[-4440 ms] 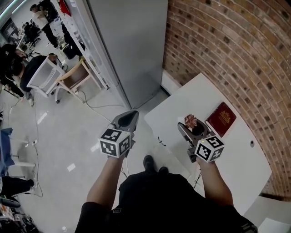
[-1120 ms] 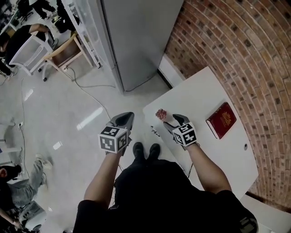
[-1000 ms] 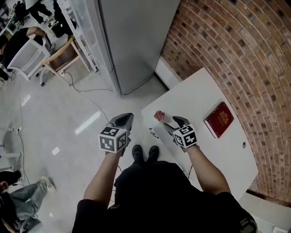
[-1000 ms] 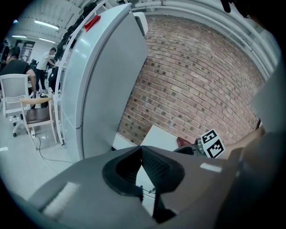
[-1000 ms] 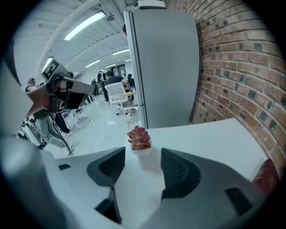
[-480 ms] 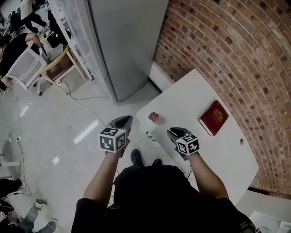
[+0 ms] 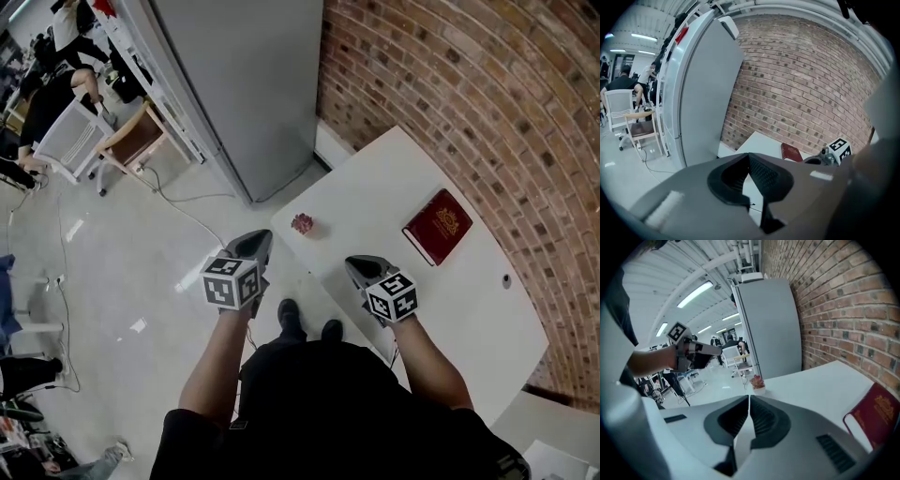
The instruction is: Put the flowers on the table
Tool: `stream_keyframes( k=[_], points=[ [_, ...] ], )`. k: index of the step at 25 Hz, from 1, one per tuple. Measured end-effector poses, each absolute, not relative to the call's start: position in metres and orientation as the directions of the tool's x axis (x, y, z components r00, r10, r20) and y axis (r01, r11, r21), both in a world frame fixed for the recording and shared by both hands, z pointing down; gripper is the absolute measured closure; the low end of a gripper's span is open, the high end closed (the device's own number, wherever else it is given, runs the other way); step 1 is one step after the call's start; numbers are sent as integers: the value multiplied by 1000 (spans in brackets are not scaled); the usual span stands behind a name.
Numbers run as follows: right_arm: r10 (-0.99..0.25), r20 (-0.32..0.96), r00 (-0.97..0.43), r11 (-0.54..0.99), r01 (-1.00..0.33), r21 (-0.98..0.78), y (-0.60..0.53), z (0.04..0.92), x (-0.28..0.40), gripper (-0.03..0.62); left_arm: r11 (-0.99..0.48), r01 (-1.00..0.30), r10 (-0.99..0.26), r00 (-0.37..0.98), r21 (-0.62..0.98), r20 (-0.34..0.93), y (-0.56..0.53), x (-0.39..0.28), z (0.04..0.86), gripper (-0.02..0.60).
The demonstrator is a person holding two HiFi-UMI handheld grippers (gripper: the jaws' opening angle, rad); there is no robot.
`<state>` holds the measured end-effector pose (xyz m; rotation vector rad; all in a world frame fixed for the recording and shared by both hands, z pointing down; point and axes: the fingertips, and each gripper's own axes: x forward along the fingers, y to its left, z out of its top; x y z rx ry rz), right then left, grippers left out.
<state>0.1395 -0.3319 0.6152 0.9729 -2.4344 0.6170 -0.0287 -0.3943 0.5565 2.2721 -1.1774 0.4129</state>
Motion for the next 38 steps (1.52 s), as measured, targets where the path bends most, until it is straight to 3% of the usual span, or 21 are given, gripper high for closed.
stream_keyframes(
  k=[13,21,28,38],
  points=[
    [-678,263,-686,661,-726,-188,-340,487,185,580,-484,-862,-791,505,151,346,-385,1,444,571],
    [-738,127,-663,649,-749,-136,-339,412,173,580,-515,-853,-820,520,85,240,-380,-19,386,571],
    [-771,81,-632,622,-774,-117,-346,389,147,582,-532,-844,-823,535,69,192,-379,-60,364,571],
    [-769,117,-628,621,-778,-92,-341,396,118,582,-528,-841,-817,540,117,202,-381,-87,380,571]
  ],
)
